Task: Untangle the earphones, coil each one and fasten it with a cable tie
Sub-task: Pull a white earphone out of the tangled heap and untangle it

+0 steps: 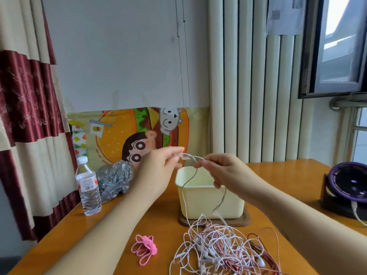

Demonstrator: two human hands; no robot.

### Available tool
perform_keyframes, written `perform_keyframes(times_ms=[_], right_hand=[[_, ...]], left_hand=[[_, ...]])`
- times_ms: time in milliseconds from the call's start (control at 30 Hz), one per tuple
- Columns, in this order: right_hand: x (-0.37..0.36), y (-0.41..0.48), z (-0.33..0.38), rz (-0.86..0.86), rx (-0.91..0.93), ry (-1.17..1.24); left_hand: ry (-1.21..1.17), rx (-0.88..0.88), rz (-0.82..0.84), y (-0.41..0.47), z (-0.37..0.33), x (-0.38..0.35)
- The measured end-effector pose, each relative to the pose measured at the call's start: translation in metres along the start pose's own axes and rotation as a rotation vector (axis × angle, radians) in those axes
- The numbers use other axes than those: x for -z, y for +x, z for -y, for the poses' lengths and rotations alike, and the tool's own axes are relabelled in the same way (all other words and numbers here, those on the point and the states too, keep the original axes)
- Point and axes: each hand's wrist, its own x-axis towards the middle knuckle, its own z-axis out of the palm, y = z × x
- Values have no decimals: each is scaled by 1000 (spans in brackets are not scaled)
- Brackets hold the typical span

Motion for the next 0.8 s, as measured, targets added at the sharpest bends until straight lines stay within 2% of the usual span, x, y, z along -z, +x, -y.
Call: perform_keyframes(times_ms=[67,133,200,333,433,500,567,633,700,800], right_hand=[[11,2,-1,-60,-15,32],[20,5,-4,-106,-61,96],[27,7,-9,-136,-149,206],[36,9,-23,-175,-250,323],[36,10,-32,-199,-268,240],[35,11,-34,-232,-263,164],[34,12,-34,-270,-228,32],[33,13,-35,-314,-132,-234],[32,13,-39,-361,-39,-524],[37,12,-45,-384,-6,-624]], left_hand=[[81,-29,30,-4,3,5],[38,-38,74,-9,3,8],[4,-35,50,-12,6,11],[-264,158,-52,-10,23,16],[-403,248,11,-12,30,18],[-183,192,109,-17,35,16],[294,50,188,-23,40,13],[665,-50,278,-26,47,8],[820,-8,362,-28,57,3],[755,123,415,-30,66,1]])
